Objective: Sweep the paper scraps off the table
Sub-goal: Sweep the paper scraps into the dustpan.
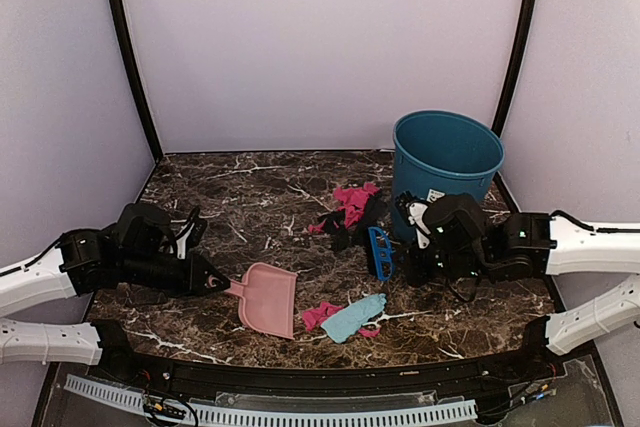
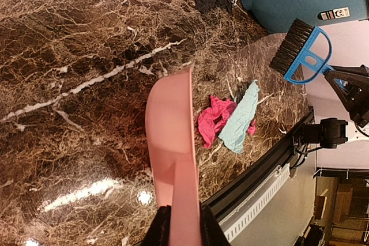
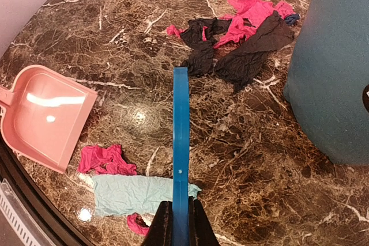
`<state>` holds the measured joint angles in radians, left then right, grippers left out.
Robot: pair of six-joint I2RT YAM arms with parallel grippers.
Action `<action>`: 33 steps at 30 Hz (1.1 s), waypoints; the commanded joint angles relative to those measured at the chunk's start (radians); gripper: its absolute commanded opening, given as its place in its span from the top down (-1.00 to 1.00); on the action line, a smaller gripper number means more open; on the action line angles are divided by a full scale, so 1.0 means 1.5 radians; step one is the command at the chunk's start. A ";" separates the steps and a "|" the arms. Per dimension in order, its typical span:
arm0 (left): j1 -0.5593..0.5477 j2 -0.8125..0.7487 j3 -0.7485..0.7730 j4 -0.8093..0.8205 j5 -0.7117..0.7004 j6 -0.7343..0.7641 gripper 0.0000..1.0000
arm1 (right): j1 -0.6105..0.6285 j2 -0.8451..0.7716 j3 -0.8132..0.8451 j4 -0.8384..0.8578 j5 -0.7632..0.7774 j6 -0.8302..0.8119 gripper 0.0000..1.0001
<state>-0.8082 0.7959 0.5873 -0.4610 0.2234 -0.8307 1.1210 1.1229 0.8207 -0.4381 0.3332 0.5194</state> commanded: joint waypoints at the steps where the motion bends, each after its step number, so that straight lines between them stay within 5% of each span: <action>1: -0.002 -0.009 -0.014 0.012 0.009 -0.005 1.00 | 0.009 0.006 -0.007 -0.014 0.033 0.027 1.00; 33: -0.002 0.084 -0.005 0.051 0.011 -0.020 1.00 | 0.064 -0.022 0.070 -0.327 0.028 0.190 1.00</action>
<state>-0.8082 0.9165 0.5732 -0.3630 0.2474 -0.8757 1.2068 1.0859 0.8883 -0.8333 0.3614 0.7635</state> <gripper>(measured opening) 0.139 0.058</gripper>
